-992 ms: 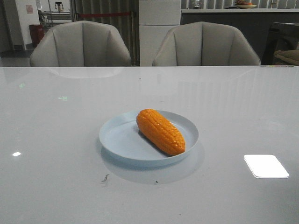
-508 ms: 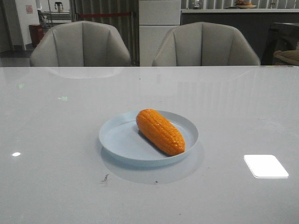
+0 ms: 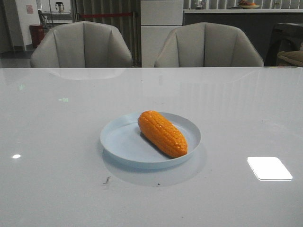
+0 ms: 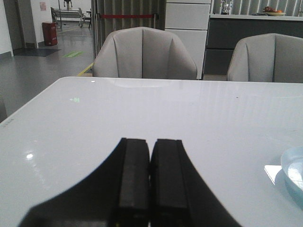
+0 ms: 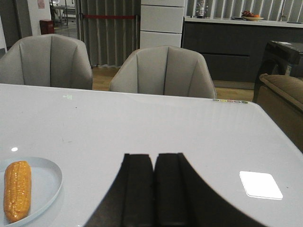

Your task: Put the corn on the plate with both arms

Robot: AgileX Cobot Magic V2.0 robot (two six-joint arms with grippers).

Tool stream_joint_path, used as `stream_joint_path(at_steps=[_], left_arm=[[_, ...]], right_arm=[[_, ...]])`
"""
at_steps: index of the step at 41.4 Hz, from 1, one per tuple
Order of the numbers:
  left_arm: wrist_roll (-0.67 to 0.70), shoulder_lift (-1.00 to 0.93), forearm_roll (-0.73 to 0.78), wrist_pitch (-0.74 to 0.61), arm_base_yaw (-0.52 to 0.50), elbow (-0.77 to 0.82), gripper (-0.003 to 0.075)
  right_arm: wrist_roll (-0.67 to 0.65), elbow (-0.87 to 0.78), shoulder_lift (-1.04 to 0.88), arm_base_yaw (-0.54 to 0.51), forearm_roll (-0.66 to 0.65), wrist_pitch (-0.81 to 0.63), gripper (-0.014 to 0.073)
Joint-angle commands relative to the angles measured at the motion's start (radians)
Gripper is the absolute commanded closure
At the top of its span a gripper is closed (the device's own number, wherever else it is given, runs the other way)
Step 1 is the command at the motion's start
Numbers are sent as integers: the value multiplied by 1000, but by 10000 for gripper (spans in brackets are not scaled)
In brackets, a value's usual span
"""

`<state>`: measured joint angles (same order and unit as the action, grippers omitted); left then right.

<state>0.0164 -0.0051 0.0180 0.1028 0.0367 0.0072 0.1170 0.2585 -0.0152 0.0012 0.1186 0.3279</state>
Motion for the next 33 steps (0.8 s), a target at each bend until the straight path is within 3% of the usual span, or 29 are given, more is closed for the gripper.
stream_joint_path(at_steps=[1, 10, 14, 33], left_arm=[[12, -17, -1, -79, 8, 35, 624], [12, -17, -1, -79, 8, 35, 624], [12, -17, -1, -79, 8, 35, 624], [12, -17, -1, -79, 8, 35, 624]], right_arm=[[8, -62, -13, 21, 11, -205, 538], [8, -271, -13, 54, 11, -421, 538], [8, -260, -13, 54, 11, -342, 538], [8, -261, -13, 54, 11, -339, 538]])
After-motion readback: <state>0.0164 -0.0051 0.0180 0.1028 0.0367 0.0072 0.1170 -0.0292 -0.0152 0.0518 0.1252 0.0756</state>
